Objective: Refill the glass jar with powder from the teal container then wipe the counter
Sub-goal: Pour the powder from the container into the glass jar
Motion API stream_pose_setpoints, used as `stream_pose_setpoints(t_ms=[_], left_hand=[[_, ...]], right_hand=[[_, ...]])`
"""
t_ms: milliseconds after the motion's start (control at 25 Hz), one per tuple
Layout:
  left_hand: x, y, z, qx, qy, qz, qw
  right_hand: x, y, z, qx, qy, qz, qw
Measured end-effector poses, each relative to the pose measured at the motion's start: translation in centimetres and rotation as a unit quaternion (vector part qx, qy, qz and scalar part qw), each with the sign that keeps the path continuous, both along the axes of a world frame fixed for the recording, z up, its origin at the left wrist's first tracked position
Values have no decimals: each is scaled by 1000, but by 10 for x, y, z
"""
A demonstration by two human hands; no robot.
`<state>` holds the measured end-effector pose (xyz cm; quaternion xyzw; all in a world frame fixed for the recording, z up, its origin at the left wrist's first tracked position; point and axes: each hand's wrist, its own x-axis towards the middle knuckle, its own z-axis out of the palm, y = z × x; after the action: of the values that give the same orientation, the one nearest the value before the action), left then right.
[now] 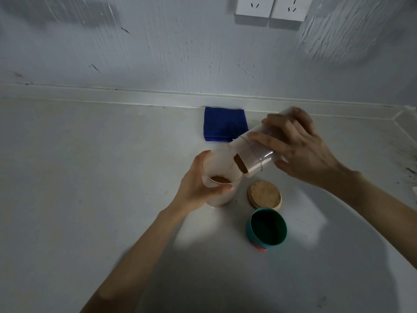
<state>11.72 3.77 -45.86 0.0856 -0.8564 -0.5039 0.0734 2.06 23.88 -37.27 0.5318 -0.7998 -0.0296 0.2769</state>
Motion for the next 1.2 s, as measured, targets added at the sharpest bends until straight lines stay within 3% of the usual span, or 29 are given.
stream_pose_setpoints(t_ms=[1200], left_hand=[[2, 0, 1, 7, 1, -6, 1000]], right_hand=[[2, 0, -2, 0, -22, -18, 1000]])
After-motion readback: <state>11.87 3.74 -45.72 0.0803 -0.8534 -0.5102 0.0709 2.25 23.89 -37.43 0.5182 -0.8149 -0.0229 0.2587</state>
